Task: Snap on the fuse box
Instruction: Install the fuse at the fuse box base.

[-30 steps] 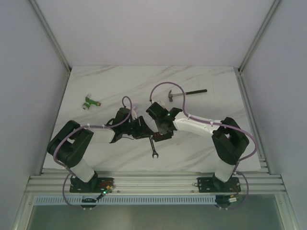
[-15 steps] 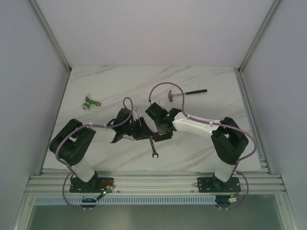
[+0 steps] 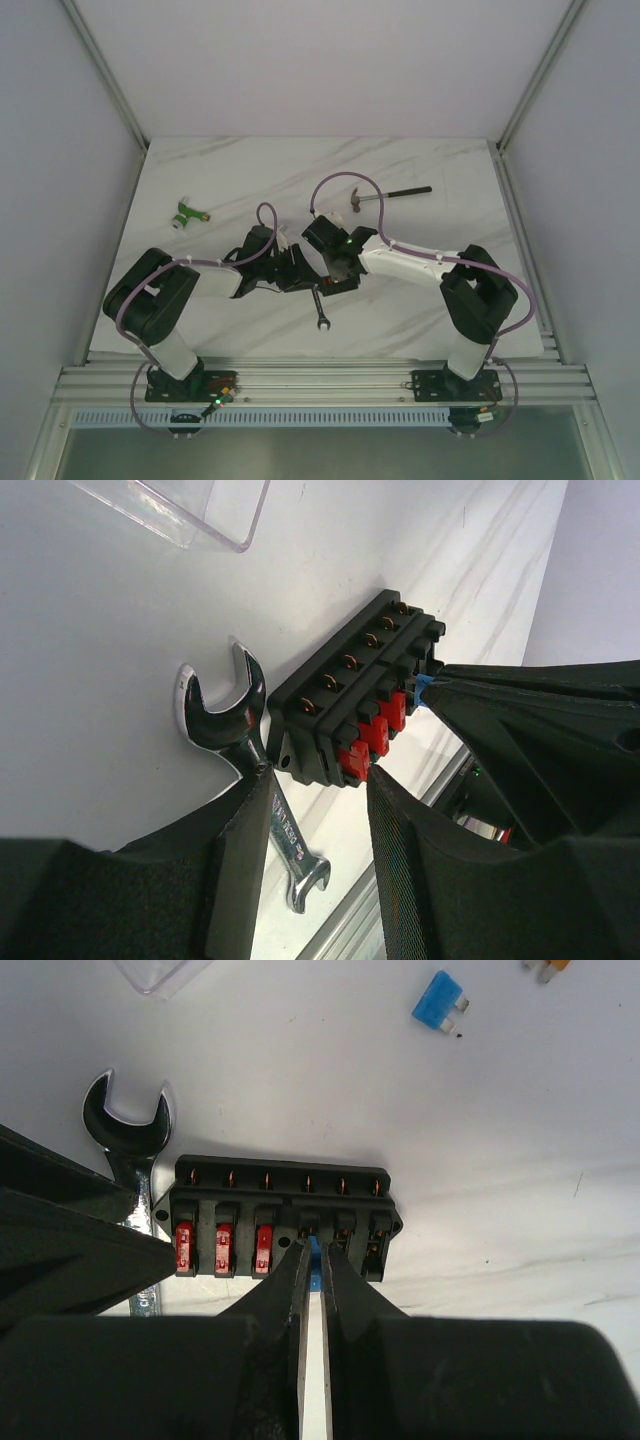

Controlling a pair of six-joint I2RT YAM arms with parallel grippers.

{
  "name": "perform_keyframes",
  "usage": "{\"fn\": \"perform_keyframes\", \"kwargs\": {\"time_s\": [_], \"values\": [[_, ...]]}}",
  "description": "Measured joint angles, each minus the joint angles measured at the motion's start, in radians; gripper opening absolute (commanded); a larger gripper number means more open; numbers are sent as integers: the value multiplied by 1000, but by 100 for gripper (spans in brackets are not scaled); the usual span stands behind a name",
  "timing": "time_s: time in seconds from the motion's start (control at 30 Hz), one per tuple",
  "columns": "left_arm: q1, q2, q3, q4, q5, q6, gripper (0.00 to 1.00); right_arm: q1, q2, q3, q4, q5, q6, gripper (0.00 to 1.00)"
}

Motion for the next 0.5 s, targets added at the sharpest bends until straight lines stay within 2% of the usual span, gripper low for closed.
{"fn": "perform_keyframes", "kwargs": {"time_s": [0.5], "values": [[0, 1, 2, 0, 0, 0, 51, 5, 0, 0, 7, -2, 6, 0]]}}
